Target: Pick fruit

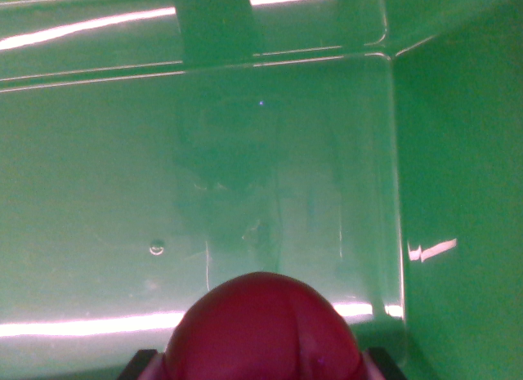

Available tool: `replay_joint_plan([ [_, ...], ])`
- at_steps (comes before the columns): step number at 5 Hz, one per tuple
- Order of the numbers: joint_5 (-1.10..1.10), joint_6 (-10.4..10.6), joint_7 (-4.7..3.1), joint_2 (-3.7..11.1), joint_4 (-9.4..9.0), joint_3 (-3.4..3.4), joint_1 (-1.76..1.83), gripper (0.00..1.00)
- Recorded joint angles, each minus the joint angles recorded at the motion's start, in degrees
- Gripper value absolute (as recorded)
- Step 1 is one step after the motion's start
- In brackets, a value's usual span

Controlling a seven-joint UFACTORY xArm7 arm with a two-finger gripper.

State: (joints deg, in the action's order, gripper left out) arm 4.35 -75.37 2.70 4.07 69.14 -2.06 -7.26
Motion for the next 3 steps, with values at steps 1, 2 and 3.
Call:
replay_joint_plan([
  [1,-0.13,-2.5,-0.21,-1.04,1.51,-0.05,-0.02,1.00],
  [2,-0.13,-2.5,-0.21,-1.04,1.51,-0.05,-0.02,1.00],
  [3,-0.26,-4.9,-0.40,-2.01,2.93,-0.10,-0.04,1.00],
])
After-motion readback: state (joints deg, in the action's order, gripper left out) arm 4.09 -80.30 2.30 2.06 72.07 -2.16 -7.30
